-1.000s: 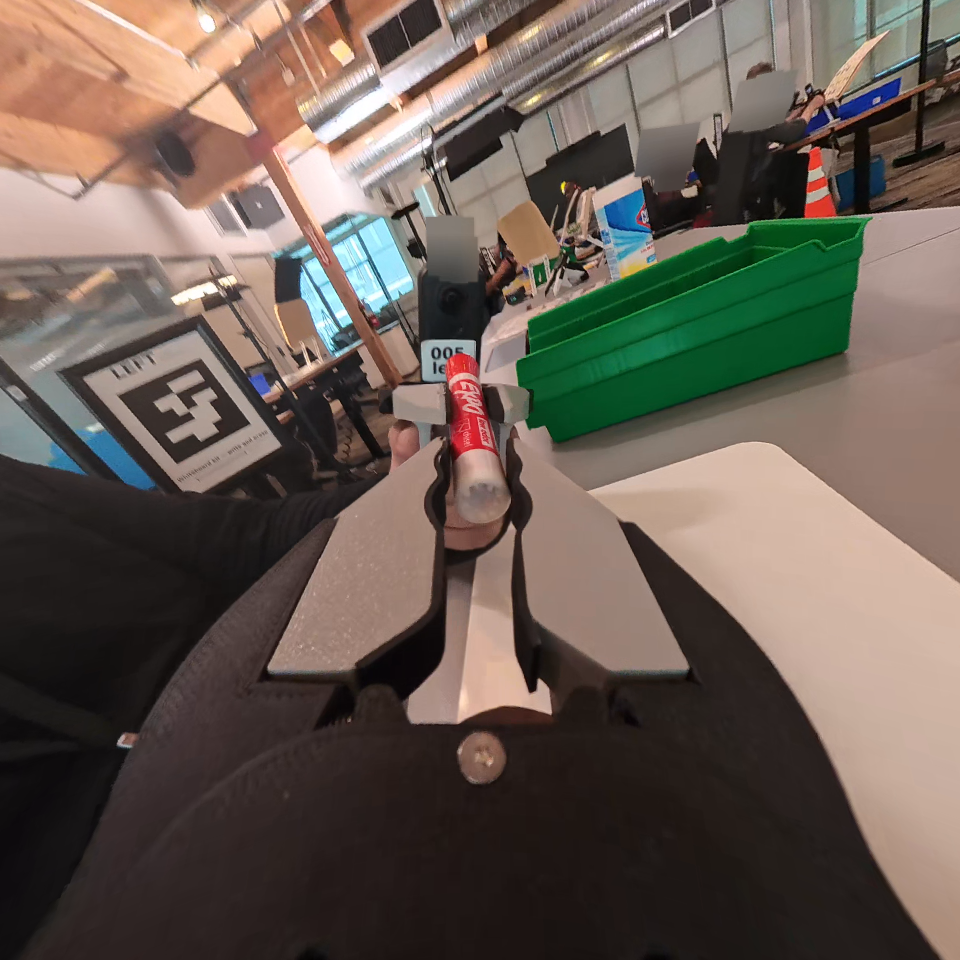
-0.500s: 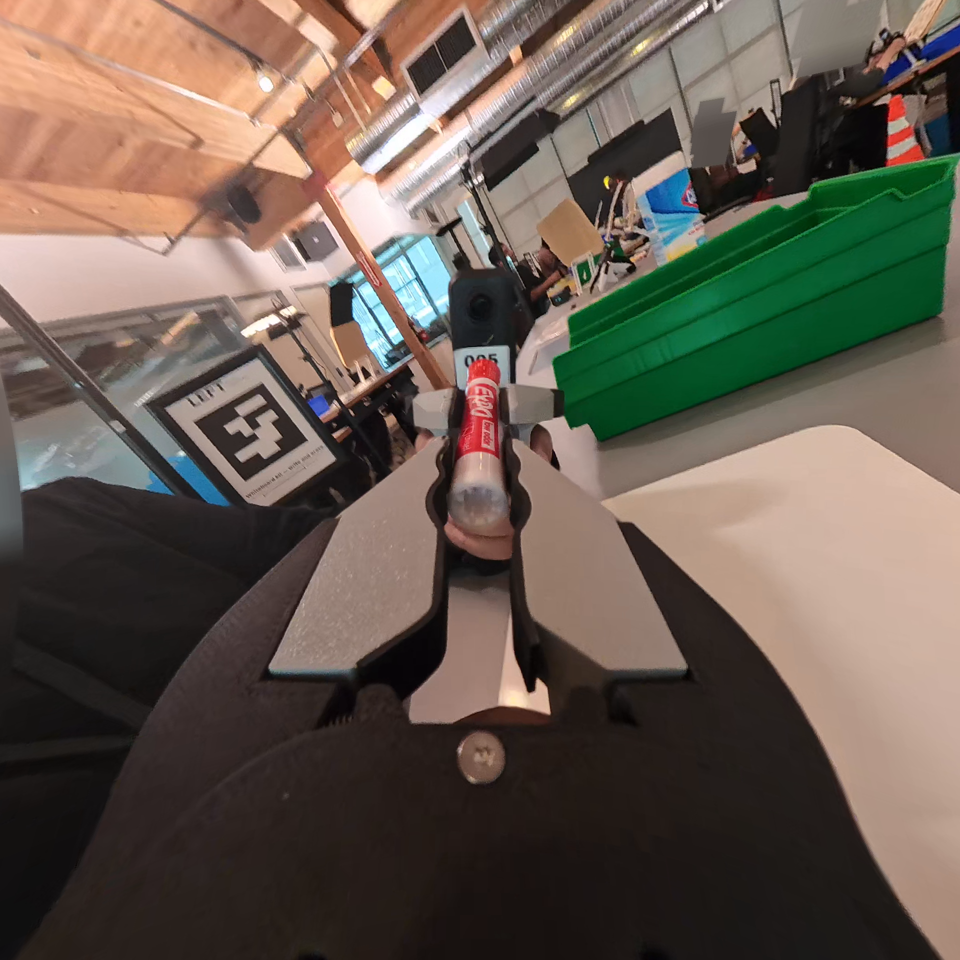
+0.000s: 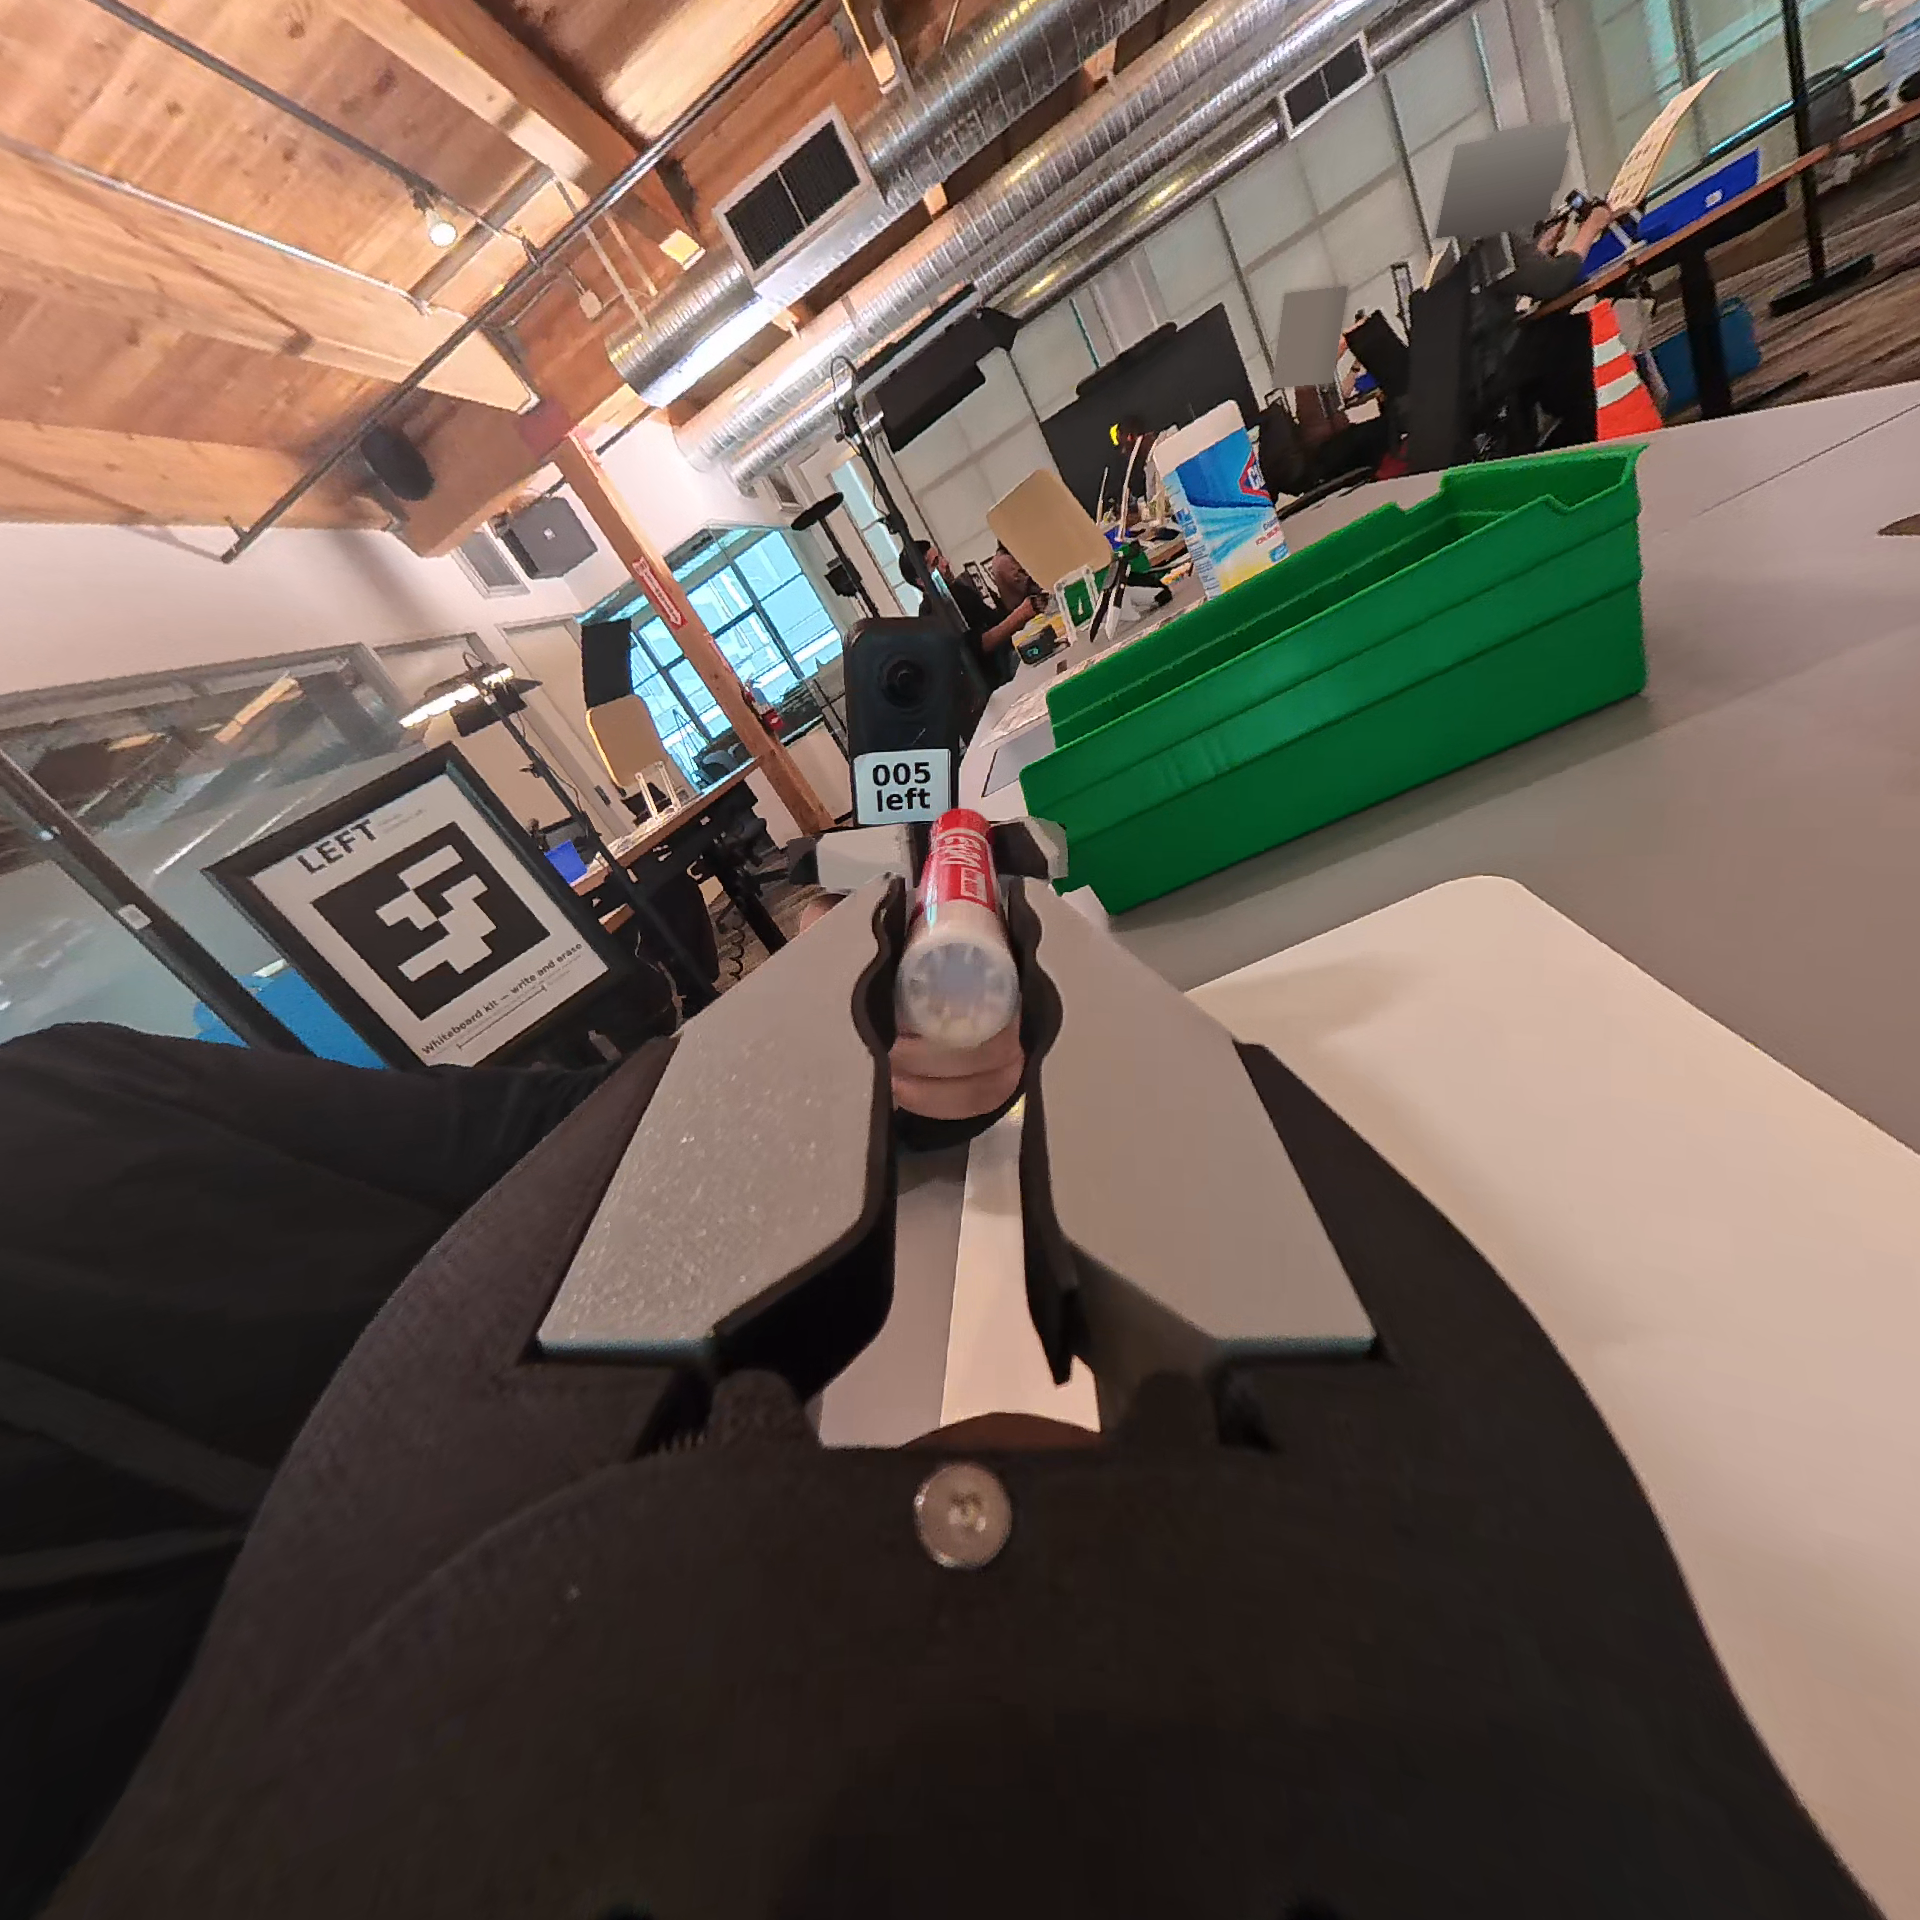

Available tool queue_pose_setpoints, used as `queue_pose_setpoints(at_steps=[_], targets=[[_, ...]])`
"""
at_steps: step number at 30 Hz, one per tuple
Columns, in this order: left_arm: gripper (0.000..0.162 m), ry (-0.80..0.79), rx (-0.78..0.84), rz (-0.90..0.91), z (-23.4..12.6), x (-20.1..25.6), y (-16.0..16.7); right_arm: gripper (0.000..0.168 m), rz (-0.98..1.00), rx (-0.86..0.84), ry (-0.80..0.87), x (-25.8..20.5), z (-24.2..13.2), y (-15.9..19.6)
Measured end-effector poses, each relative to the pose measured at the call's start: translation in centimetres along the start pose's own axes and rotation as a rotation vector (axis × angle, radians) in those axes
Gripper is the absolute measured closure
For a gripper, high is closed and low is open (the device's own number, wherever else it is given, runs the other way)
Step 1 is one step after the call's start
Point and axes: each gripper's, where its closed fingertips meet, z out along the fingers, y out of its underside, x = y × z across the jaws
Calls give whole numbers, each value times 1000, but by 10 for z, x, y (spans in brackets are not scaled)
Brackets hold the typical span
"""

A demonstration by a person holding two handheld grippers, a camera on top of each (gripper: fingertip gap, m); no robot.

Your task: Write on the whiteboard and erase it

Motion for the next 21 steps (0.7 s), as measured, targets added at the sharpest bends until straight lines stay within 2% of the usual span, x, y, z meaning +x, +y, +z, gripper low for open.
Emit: queue_pose_setpoints(at_steps=[6,16,19,21], targets=[[146,68,-33,-27,-1,7,4,152,11,1,-6,1,-1,-1],[146,137,-63,-39,3,21,11,150,33,84,-116,-18,-3,-13],[145,146,-128,-29,7,24,23,151,25,59,-128,-22,5,-7],[146,142,-138,-16,10,25,28,144,15,56,-135,-26,11,-3]])
